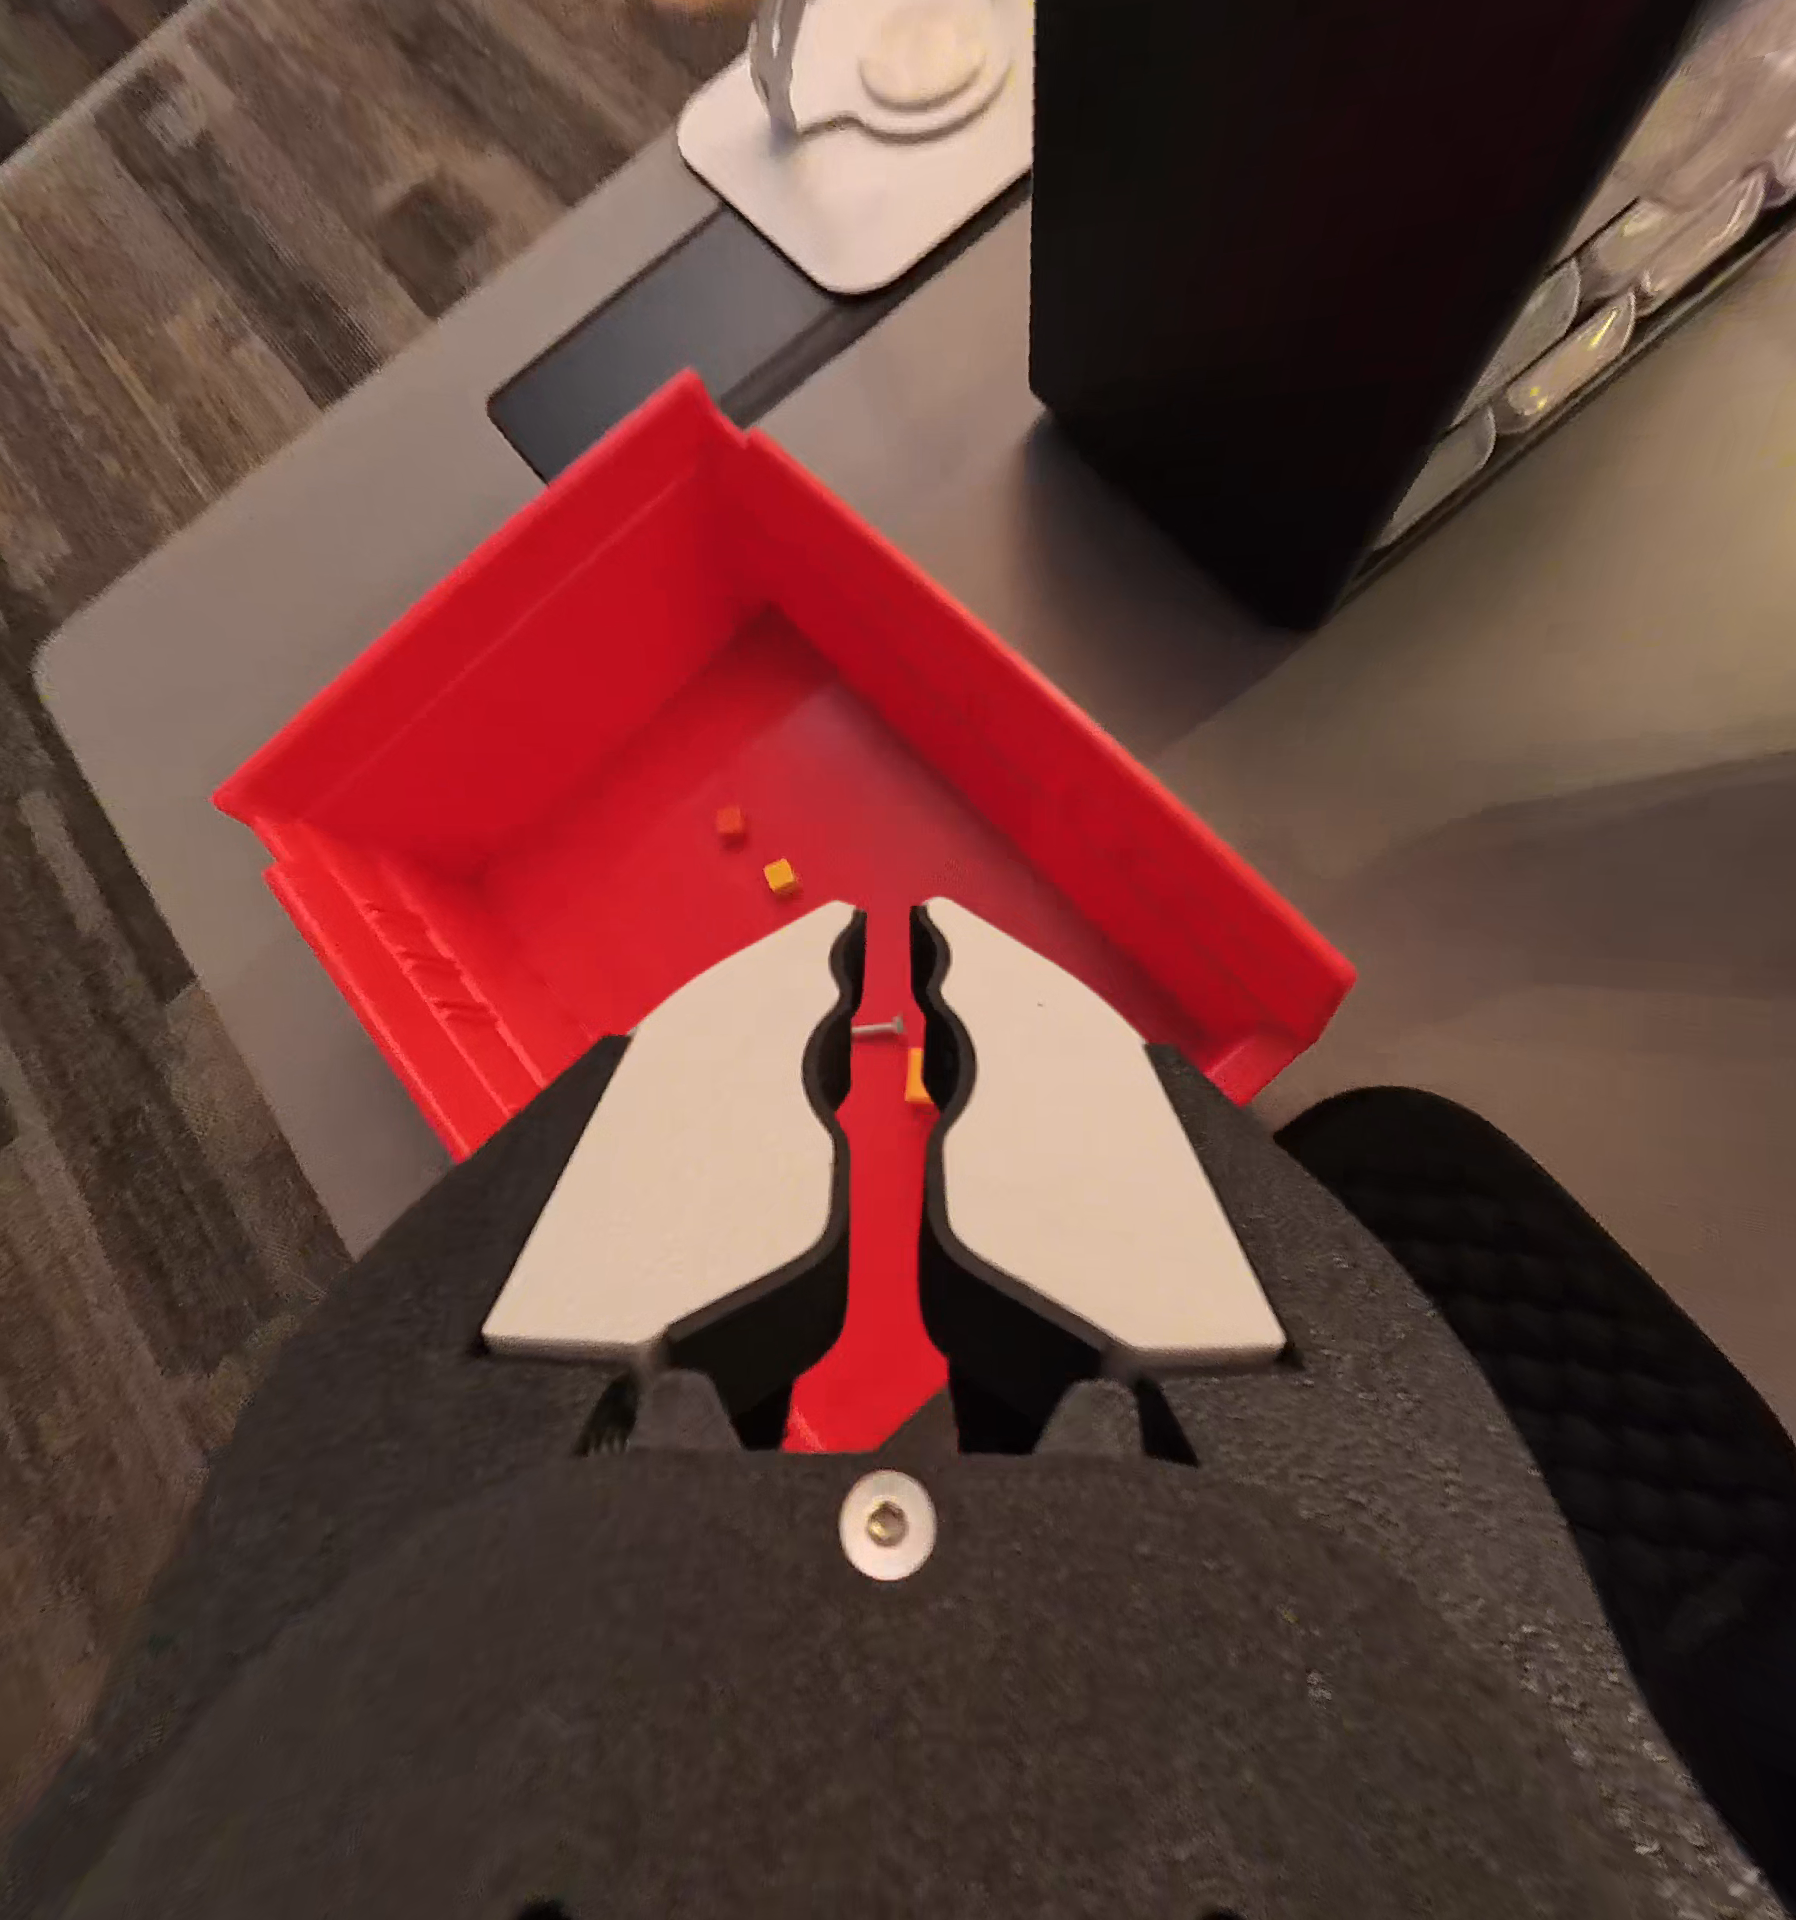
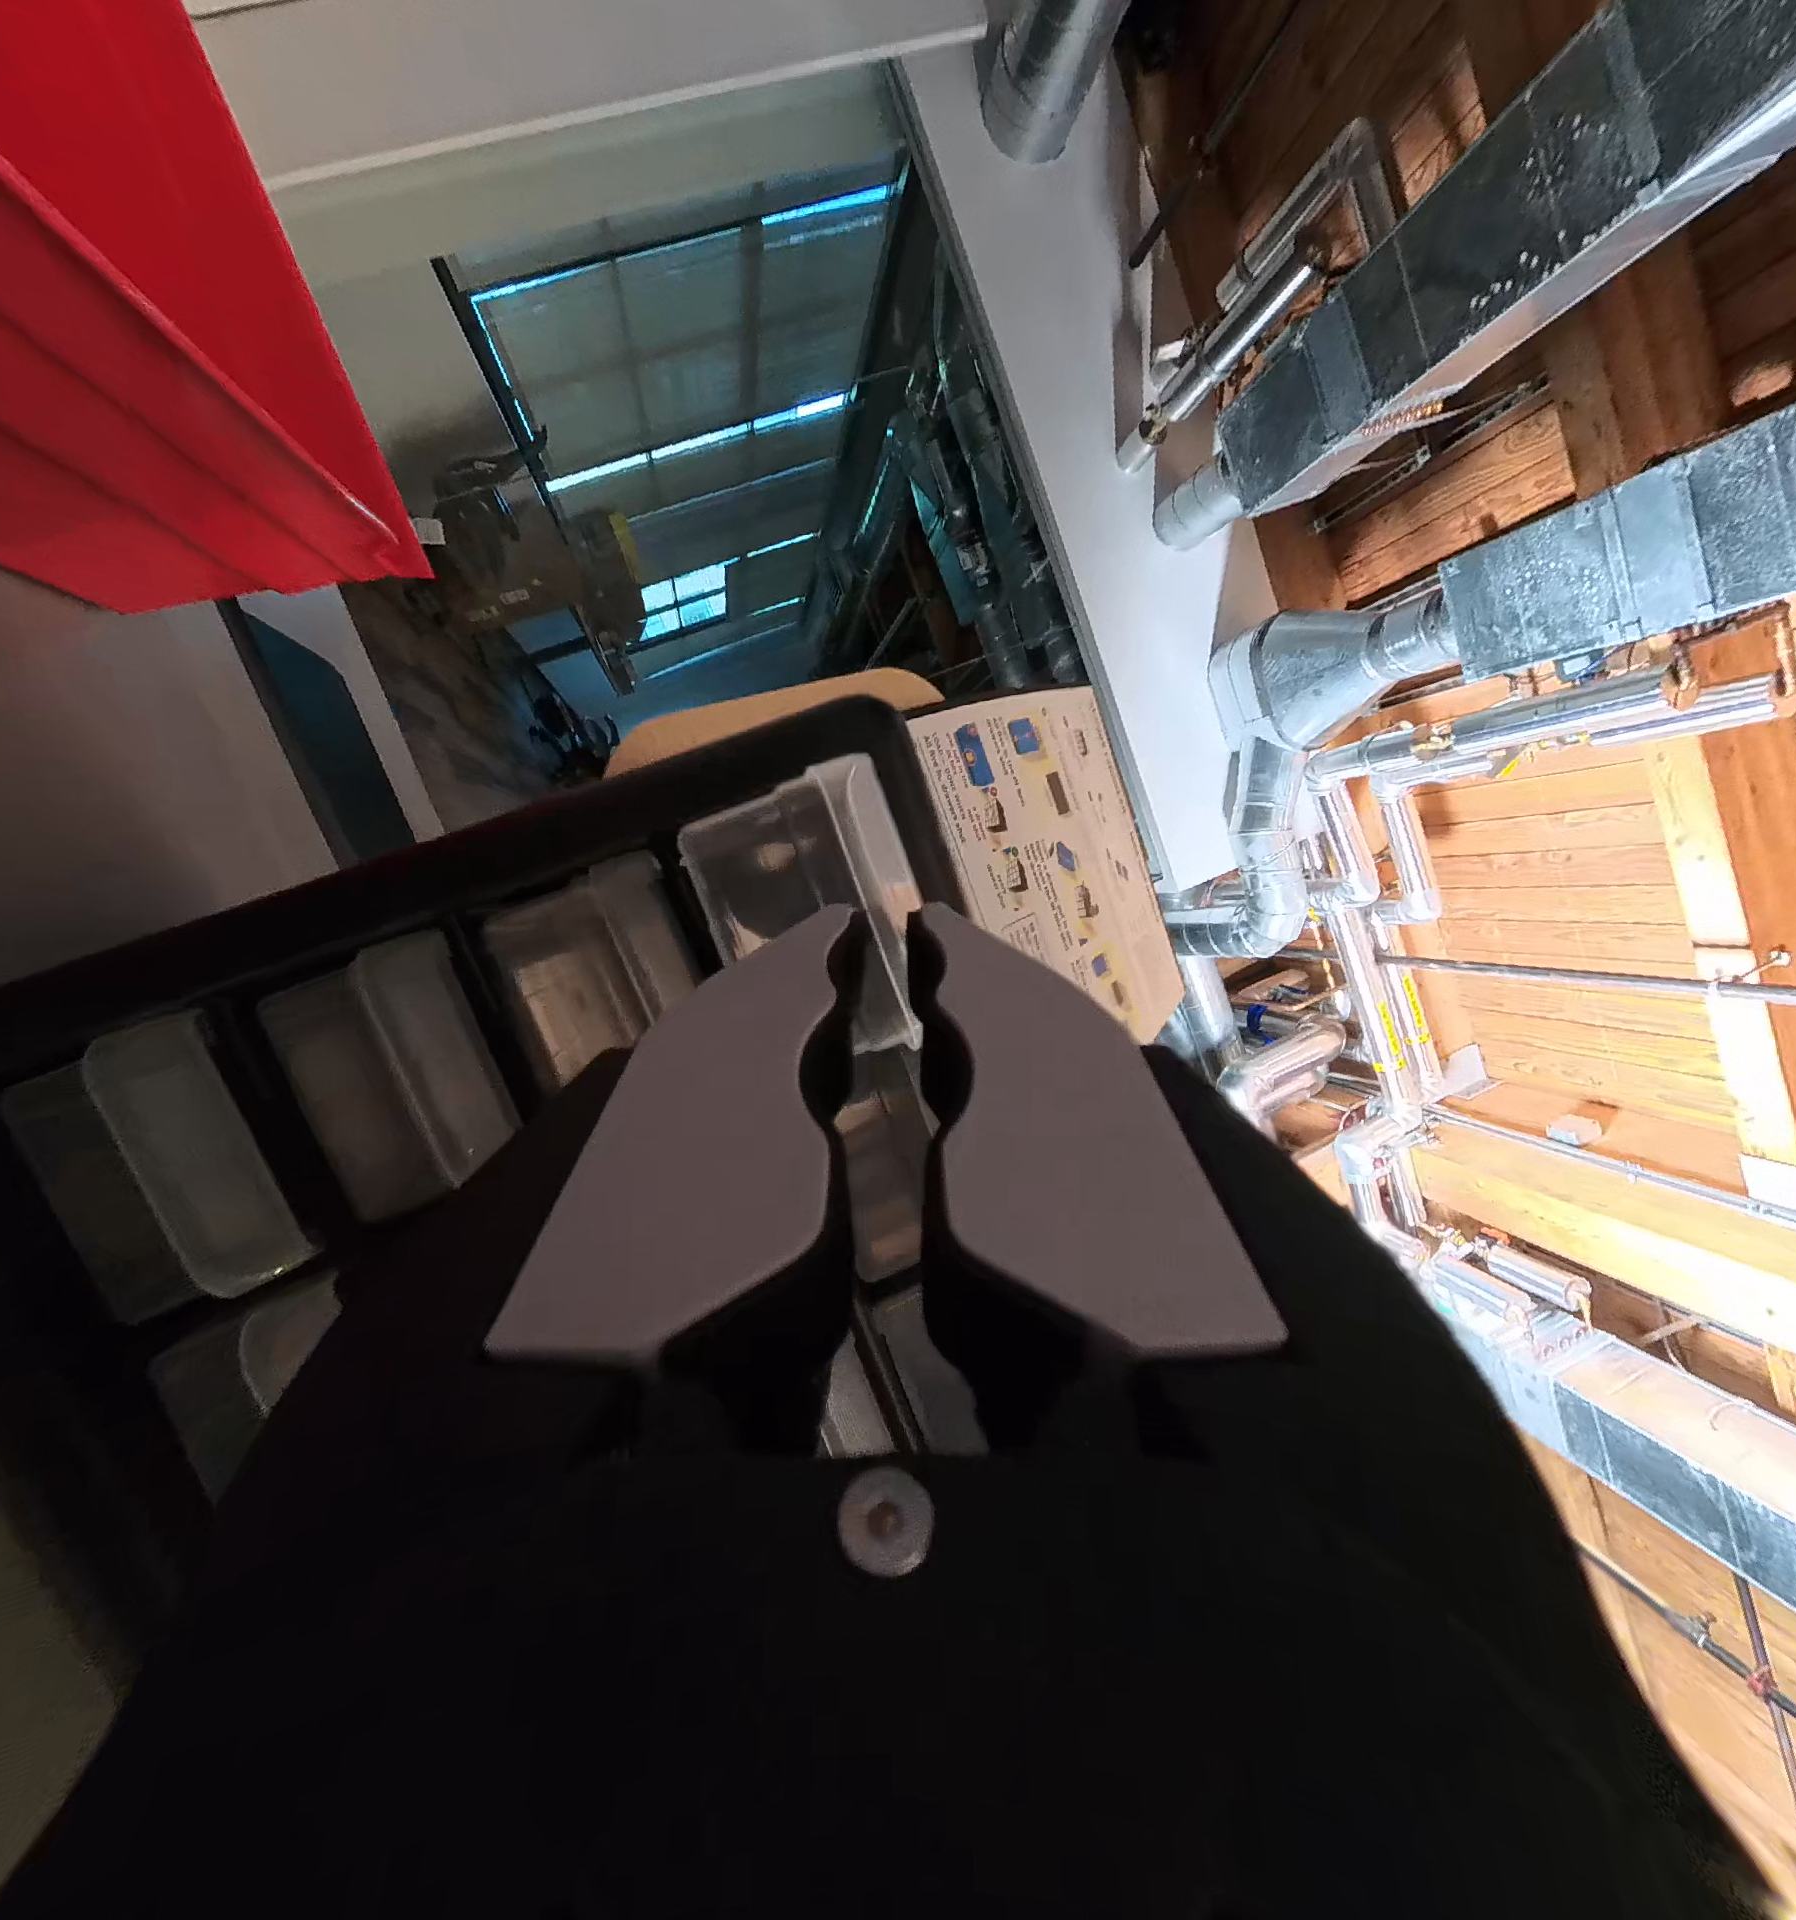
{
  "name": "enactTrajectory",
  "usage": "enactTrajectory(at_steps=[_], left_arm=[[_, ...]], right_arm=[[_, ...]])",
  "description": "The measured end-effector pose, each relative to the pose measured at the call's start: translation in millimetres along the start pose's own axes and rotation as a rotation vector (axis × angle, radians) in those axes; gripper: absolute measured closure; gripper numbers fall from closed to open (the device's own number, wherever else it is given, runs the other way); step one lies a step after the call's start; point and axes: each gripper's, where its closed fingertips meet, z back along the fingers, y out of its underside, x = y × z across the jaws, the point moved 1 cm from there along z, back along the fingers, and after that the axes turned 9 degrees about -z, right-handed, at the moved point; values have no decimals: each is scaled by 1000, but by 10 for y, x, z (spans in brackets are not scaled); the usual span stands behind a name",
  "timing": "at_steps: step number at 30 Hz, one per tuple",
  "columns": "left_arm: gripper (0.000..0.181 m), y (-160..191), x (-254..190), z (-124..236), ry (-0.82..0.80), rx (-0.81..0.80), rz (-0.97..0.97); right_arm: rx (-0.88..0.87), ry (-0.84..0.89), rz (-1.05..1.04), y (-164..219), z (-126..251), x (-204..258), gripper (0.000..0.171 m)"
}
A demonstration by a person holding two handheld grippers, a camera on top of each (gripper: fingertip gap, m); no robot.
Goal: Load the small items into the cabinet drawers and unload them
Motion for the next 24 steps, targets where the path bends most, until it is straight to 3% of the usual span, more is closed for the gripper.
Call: enactTrajectory(at_steps=[5, 14, 24], left_arm=[[174, 187, -52, -108, 42, 128, 49], [146, 861, -276, -536, 214, 570, 61], [139, 1129, -350, -874, 229, 774, -46]], right_arm=[[-33, -5, 14, -137, 153, -9, 164], [-12, -22, -21, -96, 147, -45, 163], [-1, -25, -21, -69, 158, -58, 163]])
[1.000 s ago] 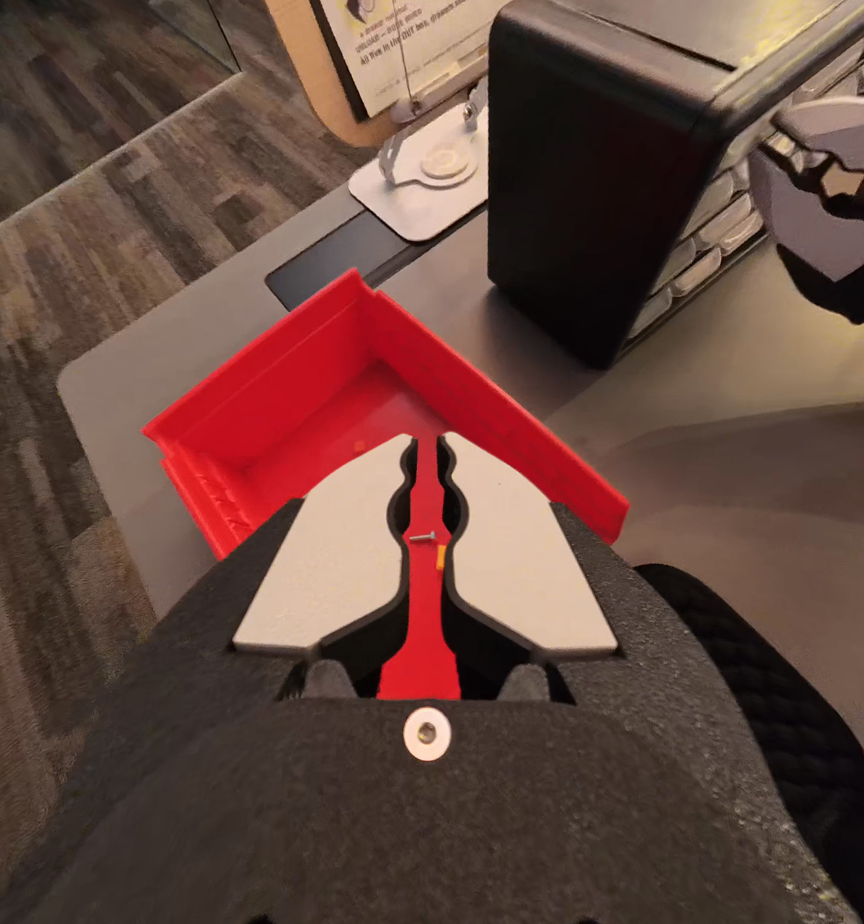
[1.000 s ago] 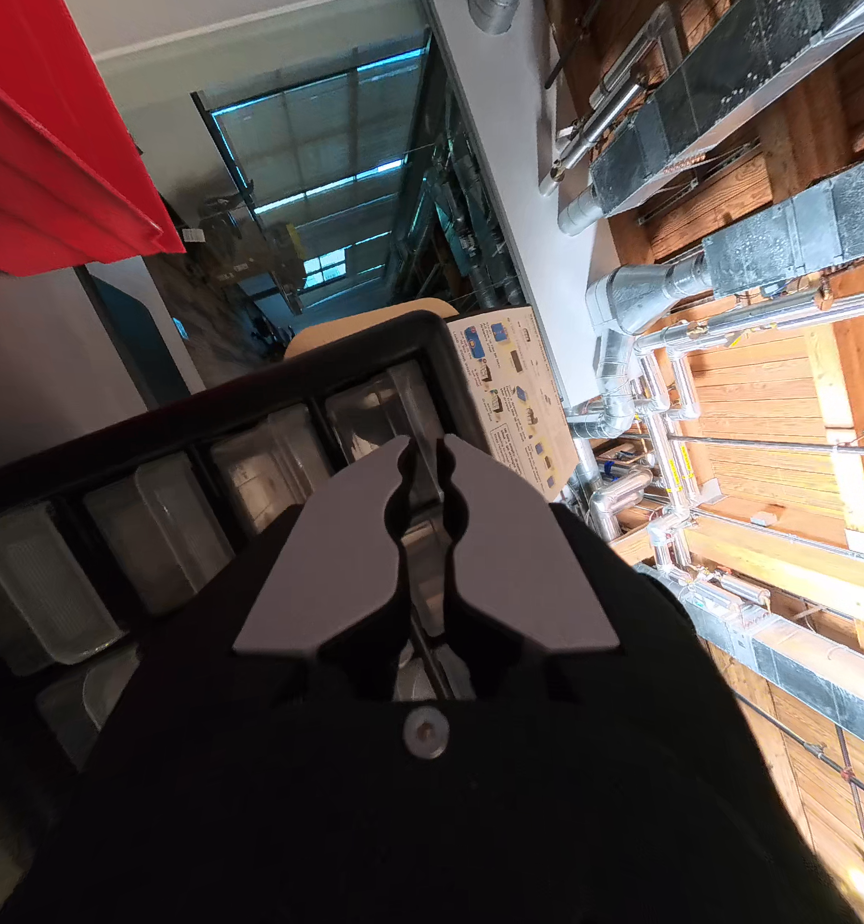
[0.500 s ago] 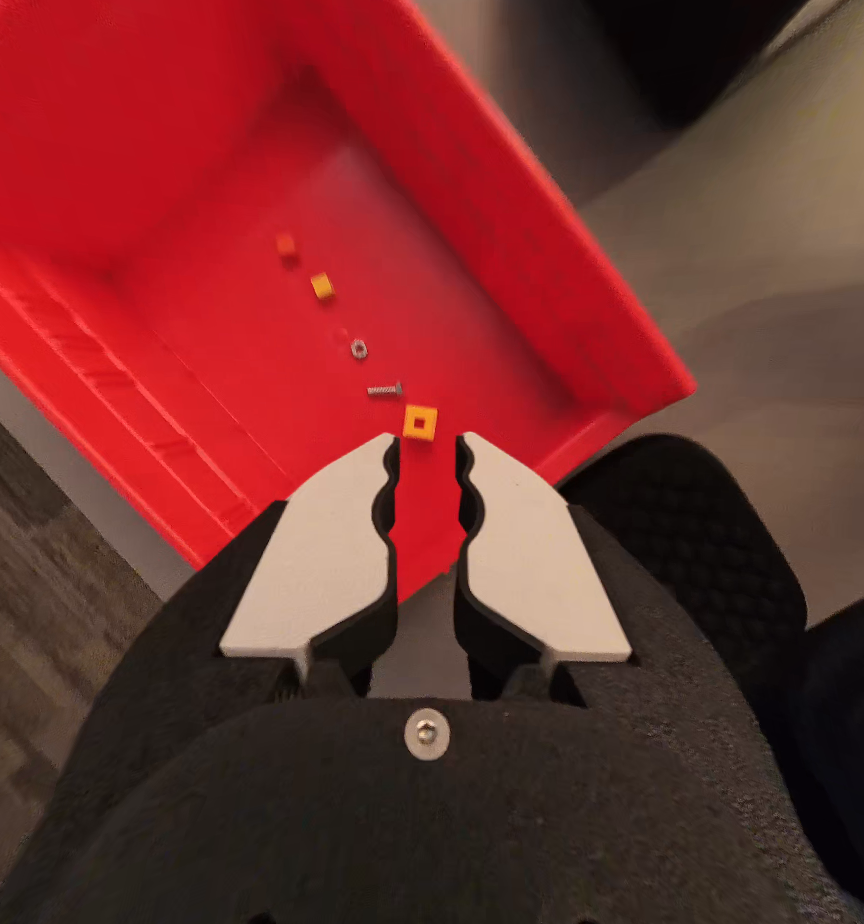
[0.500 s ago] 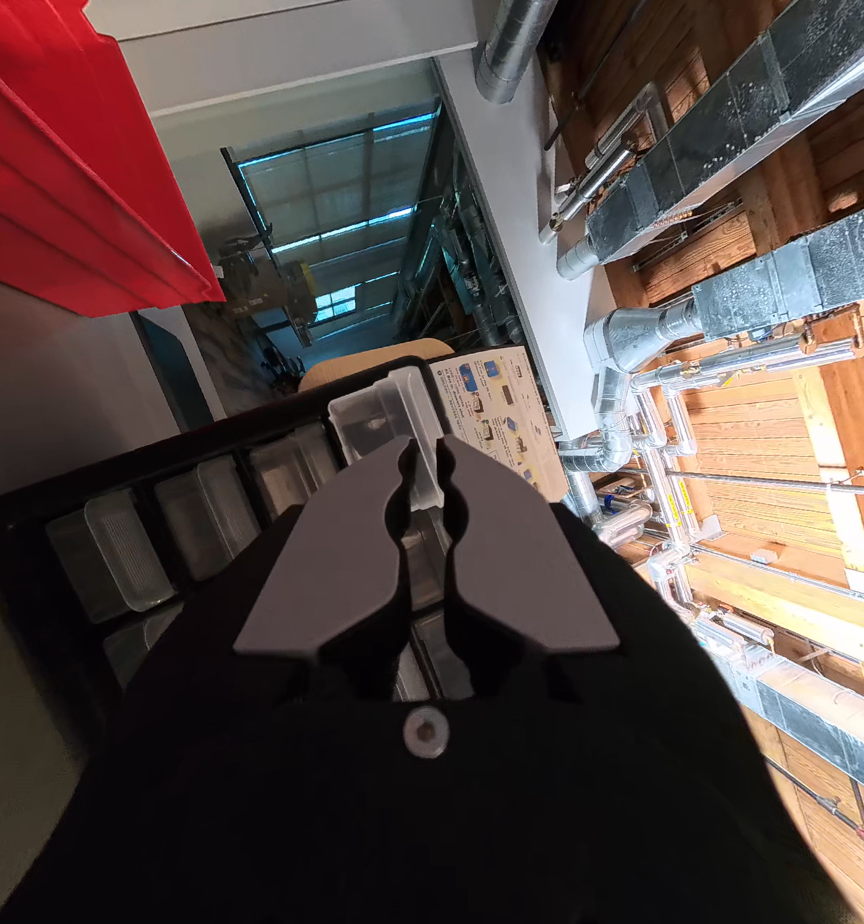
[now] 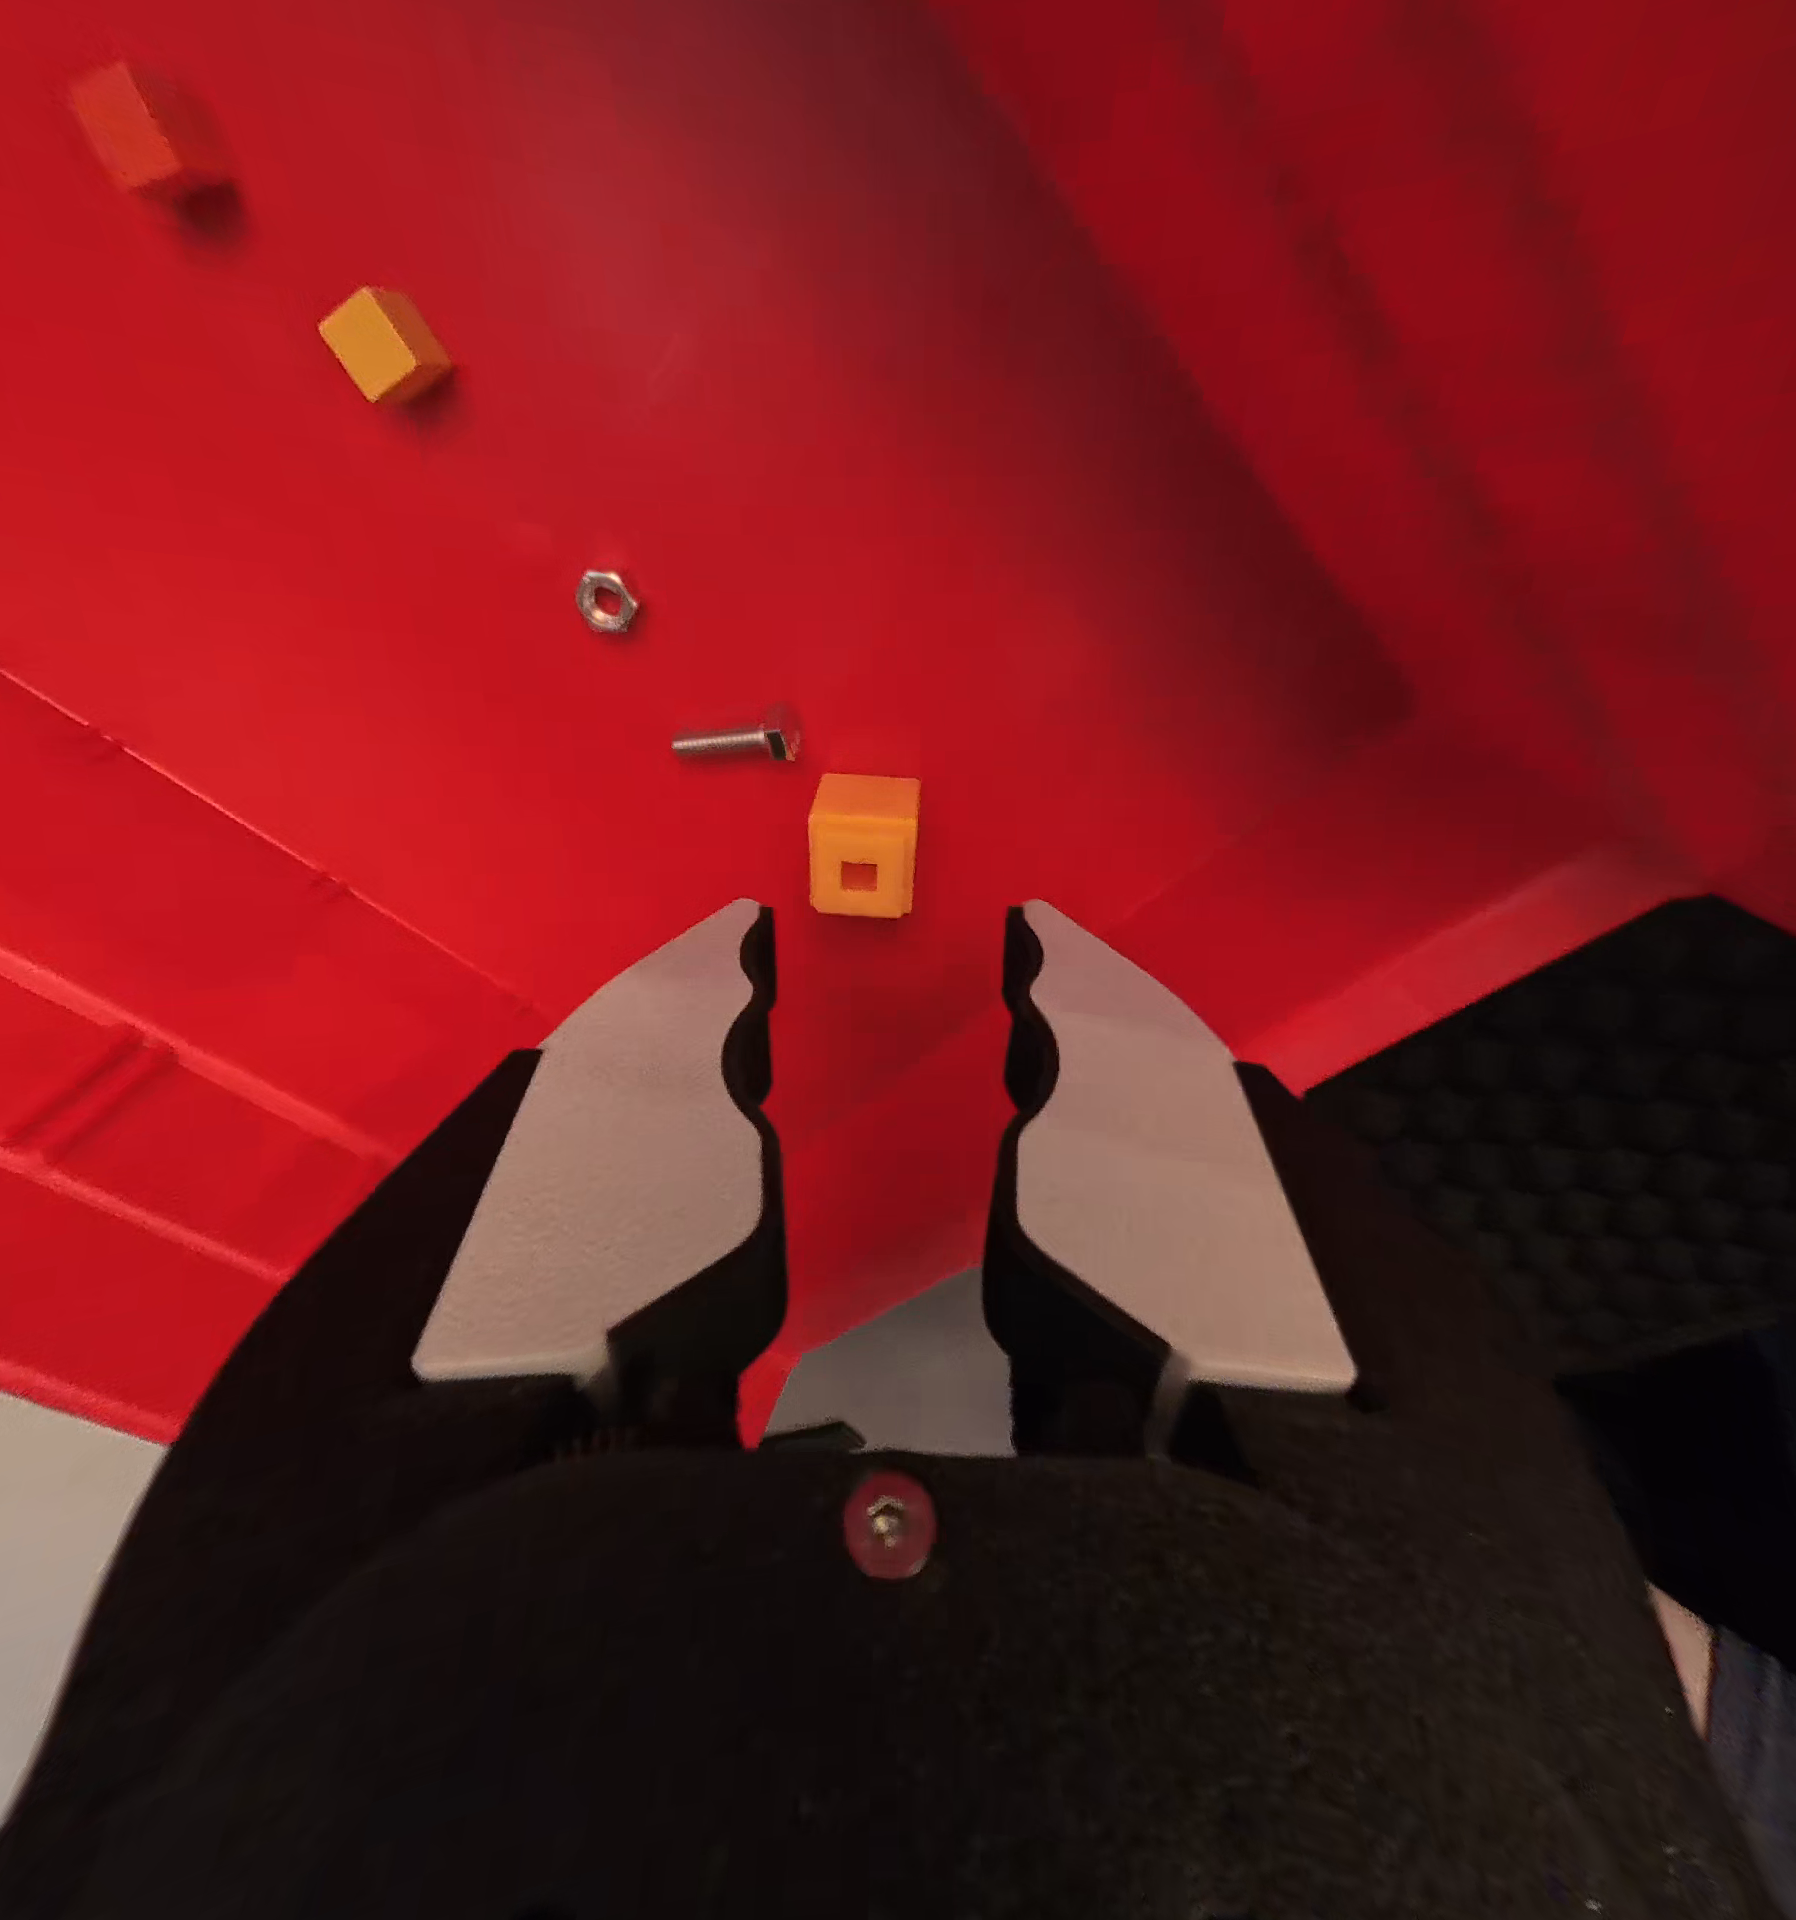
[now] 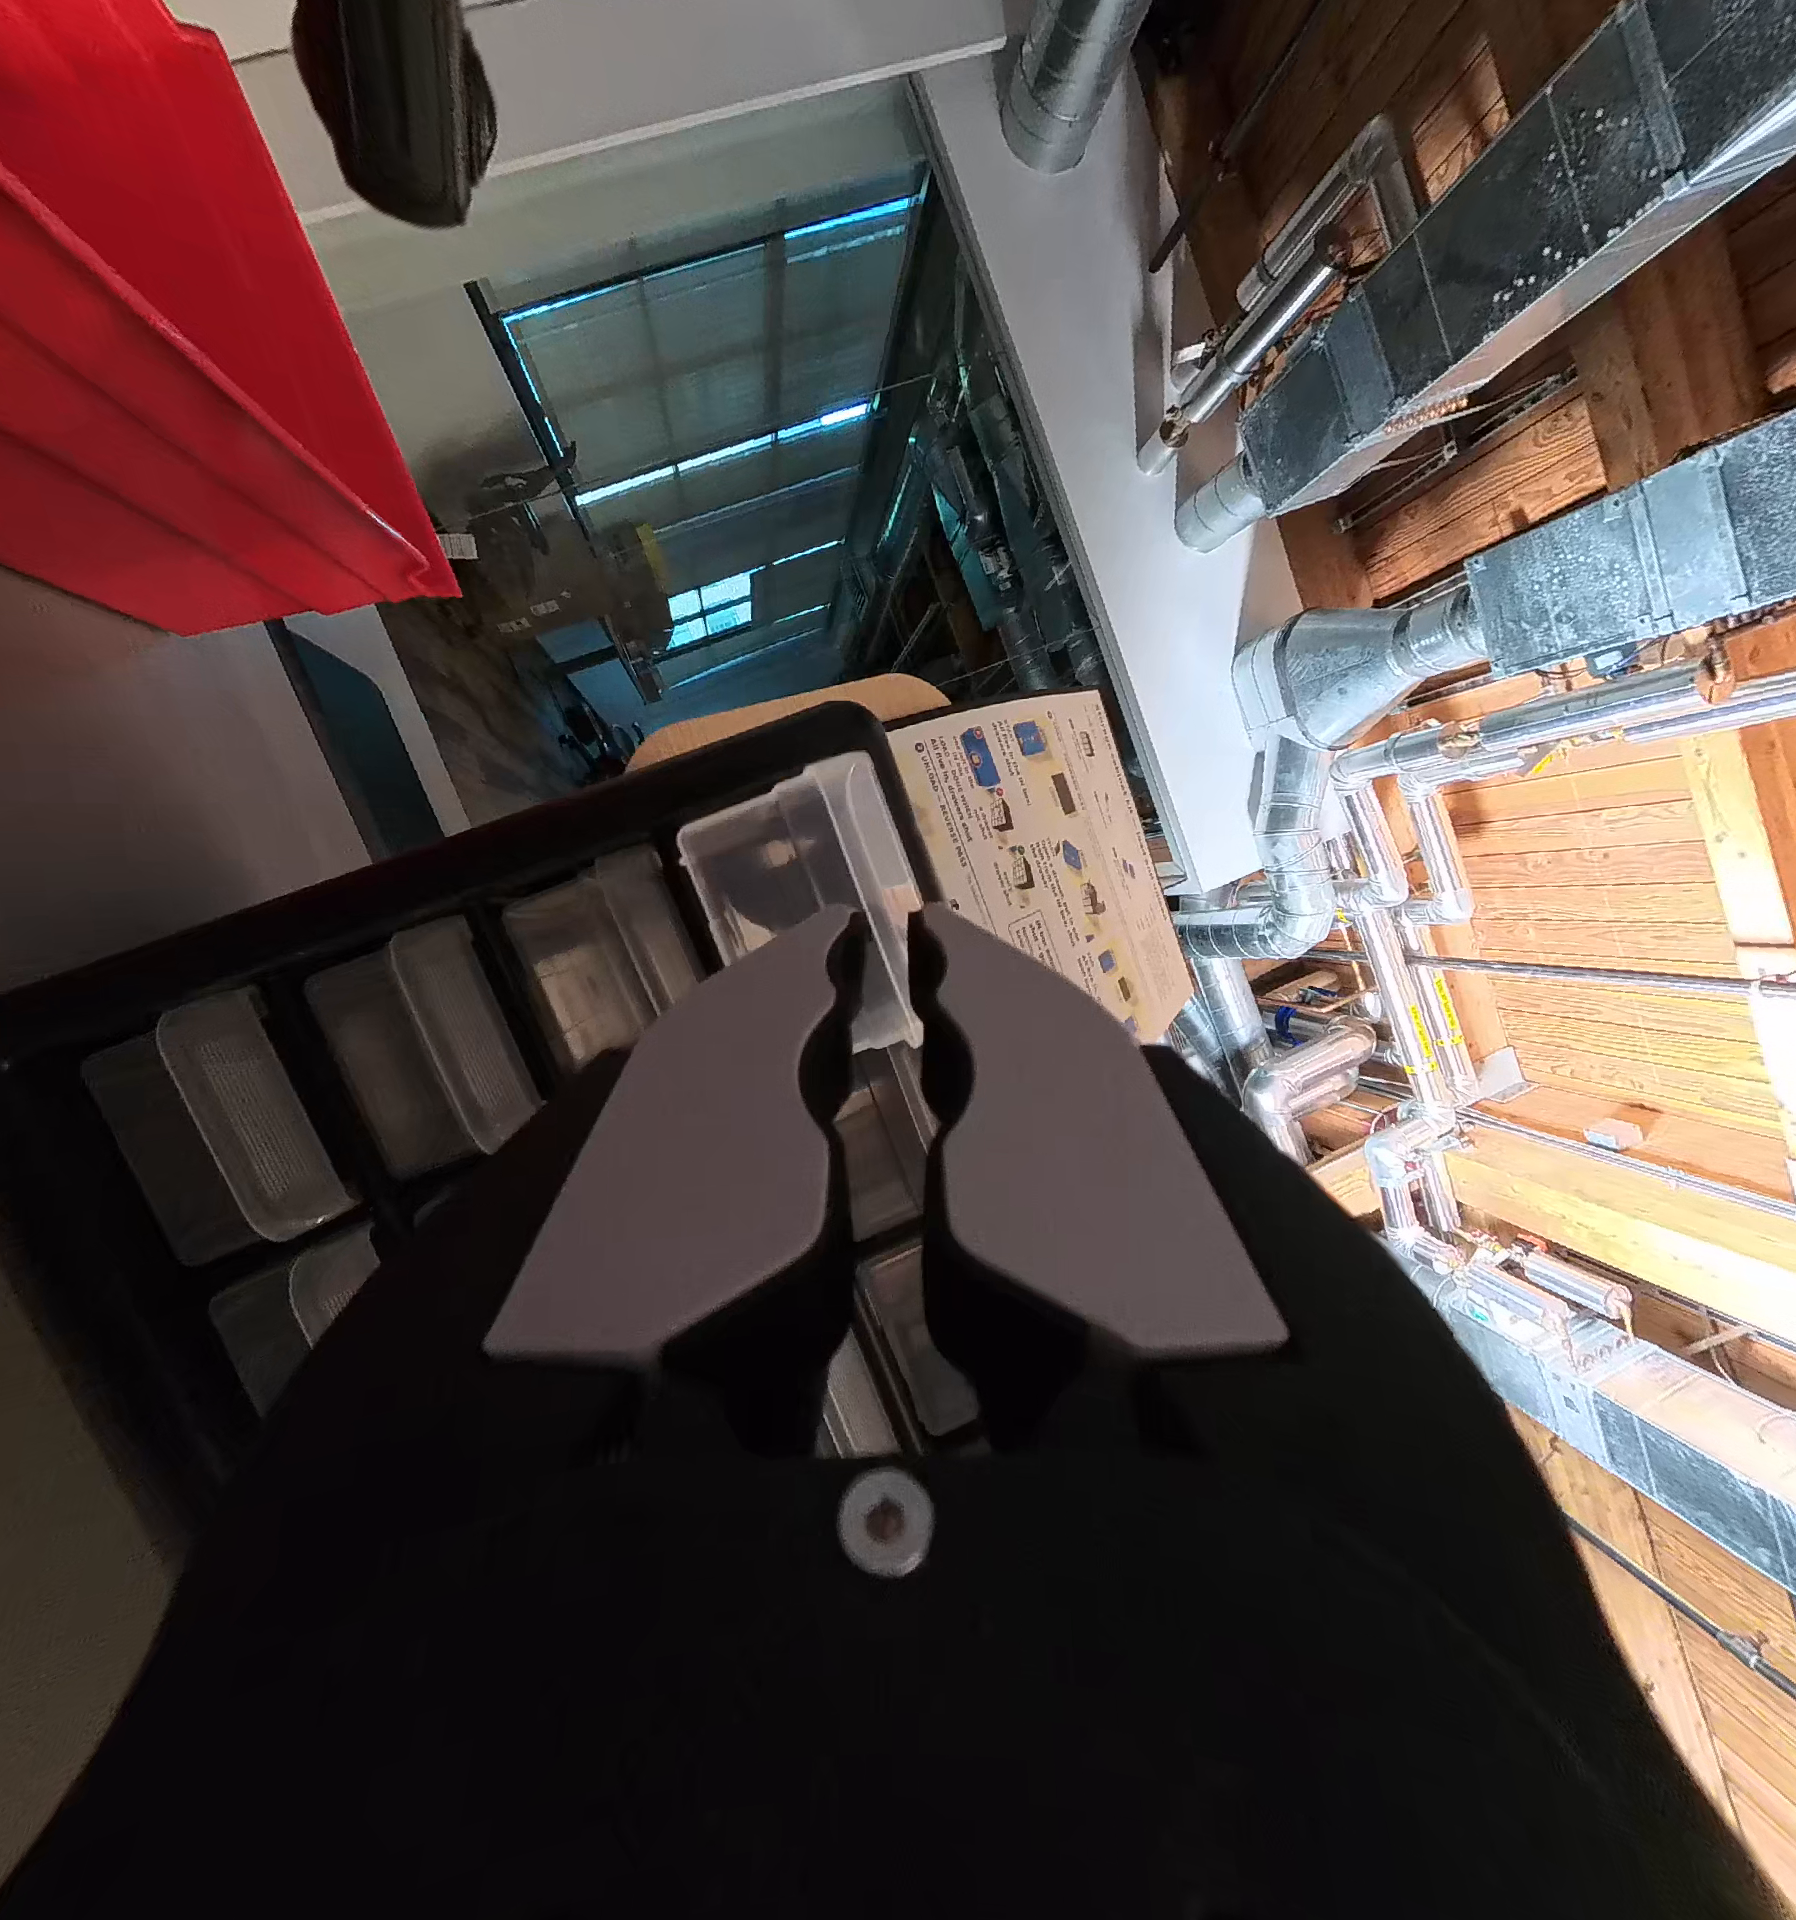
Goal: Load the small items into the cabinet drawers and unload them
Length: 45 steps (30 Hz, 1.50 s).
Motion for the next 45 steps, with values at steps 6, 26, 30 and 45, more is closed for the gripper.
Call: enactTrajectory(at_steps=[6, 26, 30, 45], left_arm=[[145, 15, 7, -119, 6, 52, -30], [161, 60, -44, 722, -108, -295, -69], [161, -157, -301, 1293, -125, -594, -82], [161, -1614, -1285, 2345, -202, -595, -413]], right_arm=[[8, -11, -10, 12, -6, 10, 162], [-72, -178, -248, 111, 393, 364, 140], [-105, -310, -171, -43, 489, 751, 140], [-80, -393, -254, 5, 466, 874, 140]])
